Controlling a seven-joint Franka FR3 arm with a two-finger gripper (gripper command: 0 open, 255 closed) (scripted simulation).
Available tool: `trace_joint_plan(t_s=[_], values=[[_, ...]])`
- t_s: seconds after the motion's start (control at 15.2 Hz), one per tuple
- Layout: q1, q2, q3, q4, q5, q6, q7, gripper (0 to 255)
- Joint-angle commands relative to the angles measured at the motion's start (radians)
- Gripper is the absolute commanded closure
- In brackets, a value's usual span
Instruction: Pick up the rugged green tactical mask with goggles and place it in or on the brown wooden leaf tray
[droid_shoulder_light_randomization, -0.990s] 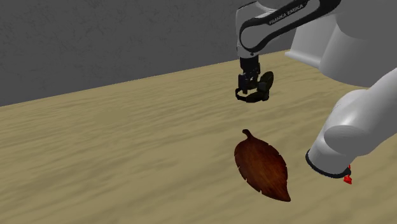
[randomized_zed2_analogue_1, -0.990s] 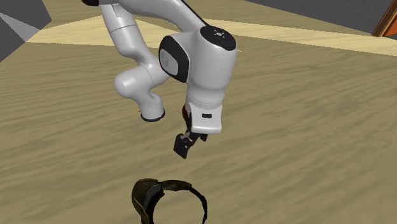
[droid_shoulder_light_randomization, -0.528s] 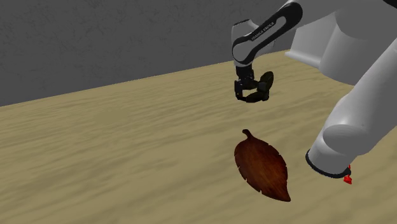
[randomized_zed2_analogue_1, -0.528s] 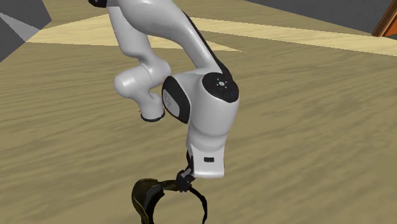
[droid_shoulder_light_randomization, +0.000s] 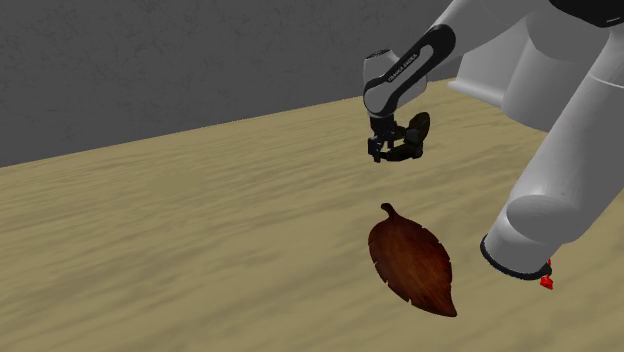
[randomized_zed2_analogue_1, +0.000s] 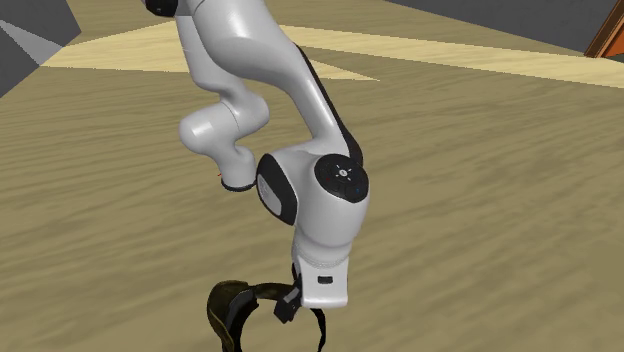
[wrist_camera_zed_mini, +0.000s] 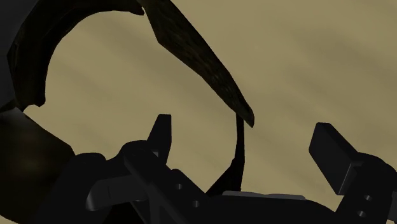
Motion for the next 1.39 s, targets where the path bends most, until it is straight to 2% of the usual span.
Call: trace_joint_plan(t_s=[0.0, 0.46, 0.53, 1.12, 1.32], values=[[-0.002, 0.014, -0.002, -0.009, 0.000, 0.023, -0.002, 0], [-0.002, 0.014, -0.002, -0.008, 0.000, 0.023, -0.002, 0], [-0.002, 0.014, -0.002, -0.008, 0.000, 0.023, -0.002, 255], [-0.002, 0.014, -0.002, -0.008, 0.000, 0.023, -0.002, 255], [-0.001, -0.017, -0.001, 0.004, -0.002, -0.020, -0.003, 255]])
